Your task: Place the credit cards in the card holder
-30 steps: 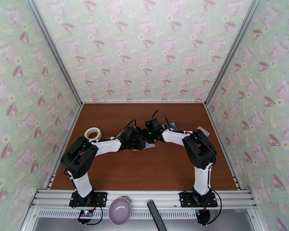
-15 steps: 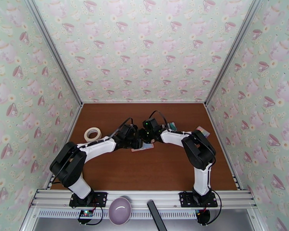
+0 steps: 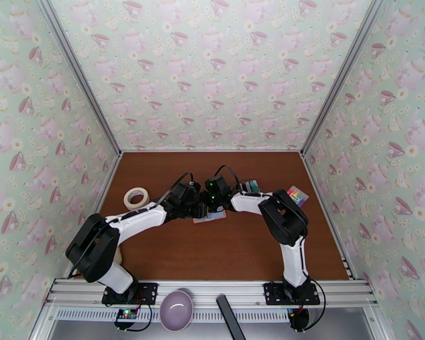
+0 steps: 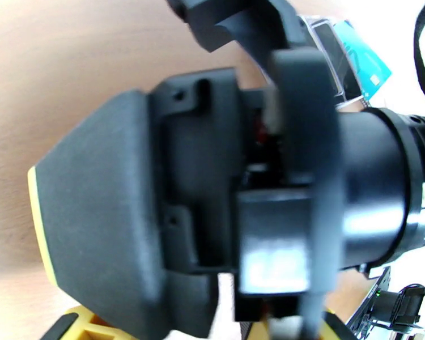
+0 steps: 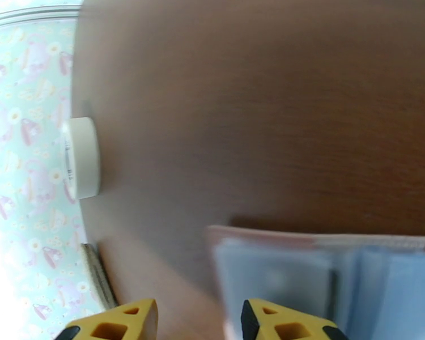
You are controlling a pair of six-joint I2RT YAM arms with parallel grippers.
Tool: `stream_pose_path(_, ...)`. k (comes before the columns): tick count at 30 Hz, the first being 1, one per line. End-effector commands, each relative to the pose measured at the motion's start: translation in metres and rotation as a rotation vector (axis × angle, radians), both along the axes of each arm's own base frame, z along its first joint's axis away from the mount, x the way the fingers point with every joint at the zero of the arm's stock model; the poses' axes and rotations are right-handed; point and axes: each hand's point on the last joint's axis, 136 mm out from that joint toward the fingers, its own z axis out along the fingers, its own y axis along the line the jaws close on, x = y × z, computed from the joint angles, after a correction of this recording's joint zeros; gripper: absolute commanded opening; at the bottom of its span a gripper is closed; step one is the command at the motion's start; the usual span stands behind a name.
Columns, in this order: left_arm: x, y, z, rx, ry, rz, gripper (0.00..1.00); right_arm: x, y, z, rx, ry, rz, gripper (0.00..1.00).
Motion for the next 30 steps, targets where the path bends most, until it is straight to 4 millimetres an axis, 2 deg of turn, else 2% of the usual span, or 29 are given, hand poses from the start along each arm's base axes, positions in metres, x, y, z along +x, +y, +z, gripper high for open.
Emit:
stream_pose_path(1, -0.003, -0.003, -0.024, -0.024, 0.044, 0.002, 0.43, 0.003, 0.008, 0.002, 0.011, 0.009, 0.007, 0.45)
stream_pose_path(5, -0.005, -0.002, -0.039, -0.02, 0.066, 0.013, 0.42, 0.007, 0.008, 0.007, 0.019, 0.004, 0.006, 0.45)
stream_pose_path(9, -0.008, 0.002, -0.056, 0.011, 0.094, 0.018, 0.42, 0.019, 0.003, 0.032, 0.048, -0.038, -0.012, 0.45)
stream_pose_path(14, -0.003, 0.012, -0.069, 0.089, 0.105, 0.031, 0.42, 0.03, -0.024, 0.059, -0.032, -0.12, -0.042, 0.45)
stream_pose_path(23, 0.01, 0.03, -0.063, 0.145, 0.085, 0.055, 0.42, 0.034, -0.123, 0.09, -0.34, -0.285, -0.156, 0.45)
stream_pose_path(30, 0.018, 0.04, -0.069, 0.151, 0.103, 0.063, 0.42, 0.031, -0.194, 0.12, -0.539, -0.382, -0.246, 0.43)
